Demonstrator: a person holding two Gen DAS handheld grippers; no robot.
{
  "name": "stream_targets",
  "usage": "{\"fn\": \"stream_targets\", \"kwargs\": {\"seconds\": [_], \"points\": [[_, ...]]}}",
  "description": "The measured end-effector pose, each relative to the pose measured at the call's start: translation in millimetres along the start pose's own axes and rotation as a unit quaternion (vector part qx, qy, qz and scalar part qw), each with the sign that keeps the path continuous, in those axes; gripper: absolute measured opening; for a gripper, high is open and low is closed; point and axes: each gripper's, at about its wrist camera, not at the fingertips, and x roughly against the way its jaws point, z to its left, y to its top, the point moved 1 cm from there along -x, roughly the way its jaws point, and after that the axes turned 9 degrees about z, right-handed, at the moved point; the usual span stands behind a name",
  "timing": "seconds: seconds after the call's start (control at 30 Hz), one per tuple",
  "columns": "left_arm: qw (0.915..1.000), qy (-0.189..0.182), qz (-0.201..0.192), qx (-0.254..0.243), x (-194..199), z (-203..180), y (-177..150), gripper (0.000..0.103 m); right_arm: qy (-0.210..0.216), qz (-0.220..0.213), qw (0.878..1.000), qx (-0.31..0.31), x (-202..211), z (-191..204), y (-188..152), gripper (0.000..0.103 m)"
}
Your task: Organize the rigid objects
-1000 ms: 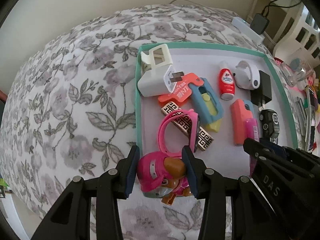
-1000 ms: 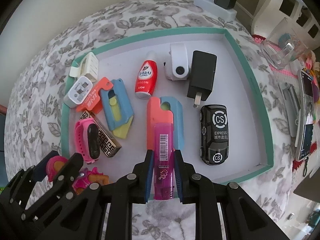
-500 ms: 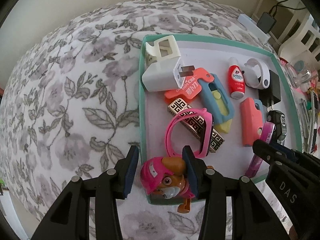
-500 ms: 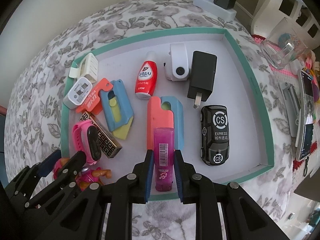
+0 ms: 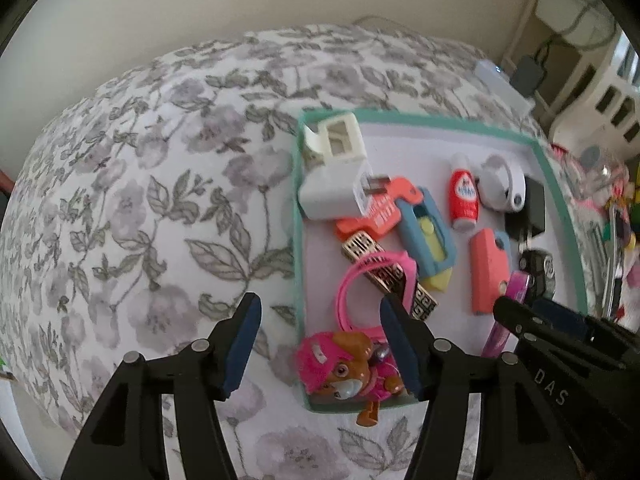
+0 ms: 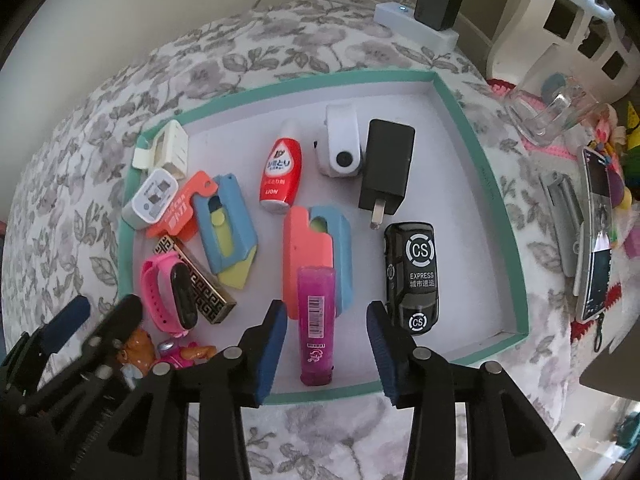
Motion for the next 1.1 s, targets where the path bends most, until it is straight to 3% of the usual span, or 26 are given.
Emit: {"fn": "stream_targets", "kwargs": {"seconds": [0.13, 0.2, 0.33, 0.4, 0.47, 0.6, 0.8, 1.1], "points": [[0.9994, 0.005, -0.005, 0.035, 3, 15, 3, 0.065, -0.001, -0.002, 1.0, -0.001, 0, 0, 0, 0.047], [0.9982, 0.026, -0.005, 0.054, 3, 25, 4, 0.07, 0.0, -0.006, 1.0, -0.001, 0, 0, 0, 0.06], [0.9953, 0.05, 0.008, 0.083, -4, 41, 4, 0.071, 0.002, -0.018, 1.0, 0.001, 3, 2, 1, 0.064], [0.9934, 0.059, 0.021, 0.096, -12, 50, 3, 0.086, -0.001, -0.021, 1.0, 0.005, 3, 3, 2, 0.07], [0.992, 0.065, 0.031, 0.104, -17, 54, 3, 0.088, -0.004, -0.023, 1.0, 0.011, 2, 5, 2, 0.074], [0.99, 0.068, 0.048, 0.114, -26, 60, 0, 0.093, -0.011, -0.023, 1.0, 0.017, -1, 6, 3, 0.087], [0.9888, 0.072, 0.053, 0.119, -31, 66, 0, 0.096, -0.011, -0.026, 0.999, 0.02, -3, 6, 3, 0.099], [0.9874, 0.087, 0.062, 0.117, -37, 68, -2, 0.103, -0.015, -0.031, 0.999, 0.025, -4, 8, 3, 0.103]]}}
